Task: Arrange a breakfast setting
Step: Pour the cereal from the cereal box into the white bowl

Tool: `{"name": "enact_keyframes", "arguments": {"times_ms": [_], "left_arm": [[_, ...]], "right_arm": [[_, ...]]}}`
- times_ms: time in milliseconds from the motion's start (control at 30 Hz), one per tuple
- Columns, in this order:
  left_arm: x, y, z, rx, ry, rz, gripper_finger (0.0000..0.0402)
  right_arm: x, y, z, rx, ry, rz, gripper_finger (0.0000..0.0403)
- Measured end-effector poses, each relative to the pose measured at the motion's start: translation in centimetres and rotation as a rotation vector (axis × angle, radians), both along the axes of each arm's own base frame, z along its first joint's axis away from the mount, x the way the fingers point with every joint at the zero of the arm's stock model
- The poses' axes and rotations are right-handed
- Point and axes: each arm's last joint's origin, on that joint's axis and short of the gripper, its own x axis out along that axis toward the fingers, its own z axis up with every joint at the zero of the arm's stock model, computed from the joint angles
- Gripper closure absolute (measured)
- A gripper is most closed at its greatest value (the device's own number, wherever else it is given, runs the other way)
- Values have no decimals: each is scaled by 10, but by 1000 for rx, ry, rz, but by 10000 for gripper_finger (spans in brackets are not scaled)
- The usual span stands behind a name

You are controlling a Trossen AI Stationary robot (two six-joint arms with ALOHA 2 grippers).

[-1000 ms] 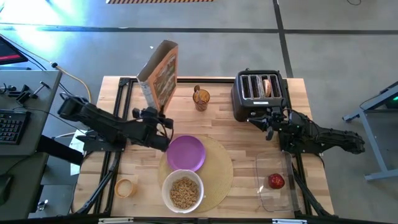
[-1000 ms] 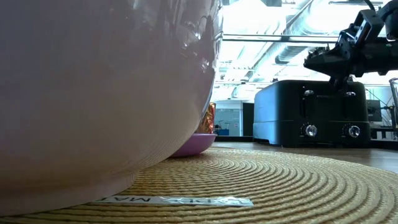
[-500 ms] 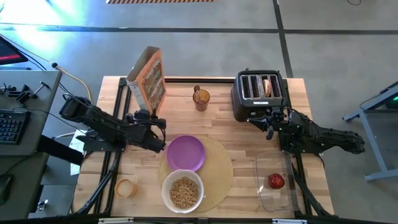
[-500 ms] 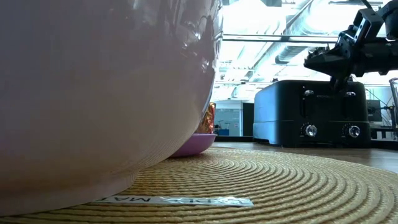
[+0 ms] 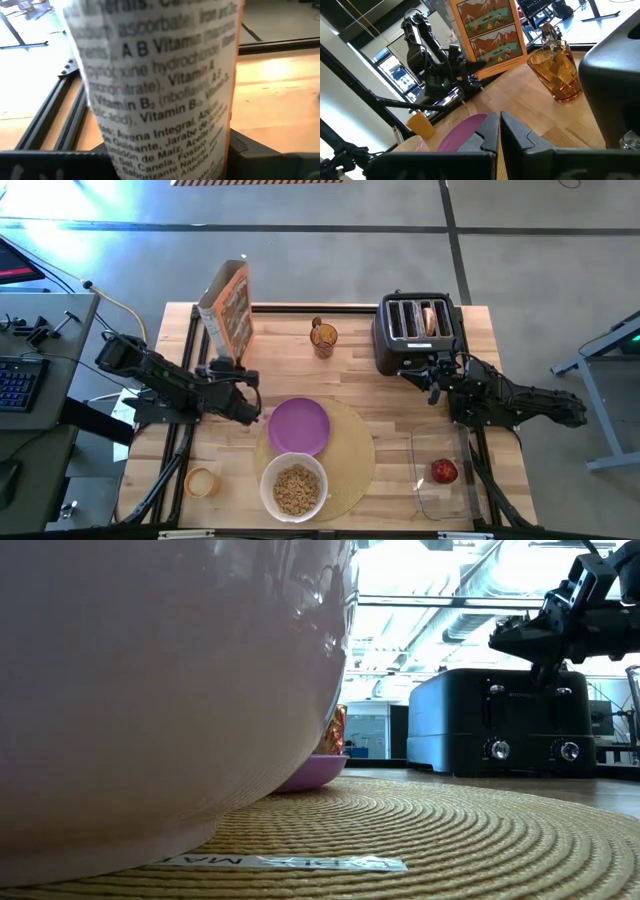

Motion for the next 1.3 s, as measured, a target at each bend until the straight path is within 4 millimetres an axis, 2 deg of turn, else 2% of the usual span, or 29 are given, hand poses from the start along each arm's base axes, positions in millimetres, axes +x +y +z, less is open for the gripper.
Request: {"name": "enact_keyframes", "arguments": {"times_ms": [333,567,967,1167,1300], "left_arm": [[-3,7,0,7,11,49,281],[-13,14,-10,-8,-3,118,282],[-25,16,-21,11,-27,141,282],[-29,18,-35,42,-101,105,282],[-28,18,-37,45,-78,81,282]], "right_arm": [[0,0,0,0,0,0,402],[0,0,0,0,0,0,402],[0,0,0,0,0,-1,402],[0,0,0,0,0,-1,402],[0,0,0,0,0,-1,402]]}}
